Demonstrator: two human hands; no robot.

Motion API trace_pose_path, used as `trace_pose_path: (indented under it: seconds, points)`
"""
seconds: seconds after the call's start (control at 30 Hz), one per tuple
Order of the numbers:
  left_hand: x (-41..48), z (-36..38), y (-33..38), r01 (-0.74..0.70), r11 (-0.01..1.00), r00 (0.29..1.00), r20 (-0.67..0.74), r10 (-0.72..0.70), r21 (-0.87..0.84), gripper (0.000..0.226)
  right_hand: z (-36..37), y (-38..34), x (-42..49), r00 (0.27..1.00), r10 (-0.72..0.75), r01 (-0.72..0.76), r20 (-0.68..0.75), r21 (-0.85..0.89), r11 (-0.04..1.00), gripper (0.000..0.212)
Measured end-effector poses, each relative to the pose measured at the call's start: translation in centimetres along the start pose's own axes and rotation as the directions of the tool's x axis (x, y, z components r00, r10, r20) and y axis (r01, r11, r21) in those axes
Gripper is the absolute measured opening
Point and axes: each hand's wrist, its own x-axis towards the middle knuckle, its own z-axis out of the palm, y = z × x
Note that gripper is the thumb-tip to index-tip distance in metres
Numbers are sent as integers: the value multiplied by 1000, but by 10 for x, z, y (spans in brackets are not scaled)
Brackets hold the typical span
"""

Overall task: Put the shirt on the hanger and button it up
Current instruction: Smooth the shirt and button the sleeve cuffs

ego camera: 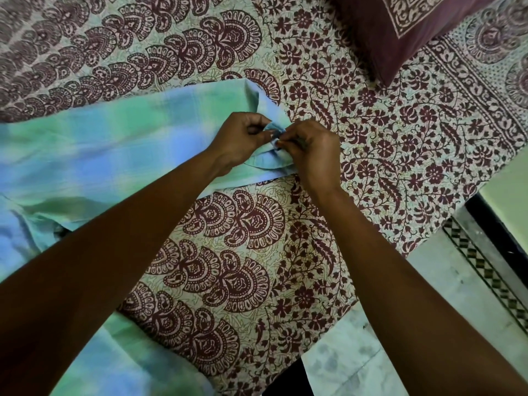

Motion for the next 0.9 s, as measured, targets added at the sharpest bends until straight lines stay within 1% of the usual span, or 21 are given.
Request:
trace_pose_path:
  seconds: [0.03, 0.1, 0.17, 0.23, 0.33, 0.47, 0.6, 0.67, 0.7, 0.77, 0.83, 0.9]
  points:
    - [-1, -1, -1, -21, 1000, 1000, -19, 21, 15, 15, 0, -1, 2, 1000, 20, -20, 5, 17, 1000, 4]
    - [-2, -1, -3, -83, 993, 994, -66, 89, 82, 14, 0, -3, 6, 993, 114, -115, 12, 92, 989, 5]
    - [-4, -1, -4, -153, 970, 979, -104, 175, 190, 15, -1, -5, 7, 981, 195, -195, 17, 167, 966, 14]
    - [-6, 0, -2, -201, 937, 965, -110, 240, 285, 14, -2, -6, 5, 974, 227, -224, 13, 217, 950, 26]
    - [-9, 3, 2, -263, 894, 946, -86, 314, 363, 15, -3, -6, 3, 964, 266, -248, -25, 289, 925, 42]
    - [-12, 3, 3, -330, 820, 905, -89, 415, 468, 18, -2, -8, 6, 948, 315, -272, -54, 378, 885, 46]
    - [-12, 3, -3, -351, 777, 883, -91, 460, 522, 18, -2, -4, 12, 927, 374, -331, 4, 474, 816, 46]
    - [-14, 4, -4, -356, 786, 883, -94, 460, 505, 17, 0, -3, 14, 927, 375, -336, 11, 466, 818, 47]
    - [-14, 5, -3, -347, 809, 895, -89, 437, 475, 17, 2, -2, 14, 931, 365, -331, 11, 448, 830, 47]
    - [-13, 6, -1, -285, 870, 937, -73, 341, 402, 21, 3, -2, 10, 943, 331, -316, 27, 379, 870, 46]
    - [-9, 3, 1, -236, 890, 967, 0, 256, 390, 23, 3, -3, 6, 974, 223, -225, 40, 284, 932, 44]
    - [-3, -2, 3, -195, 892, 981, 82, 176, 407, 21, 4, -4, 4, 999, 51, -53, 15, 162, 985, 39]
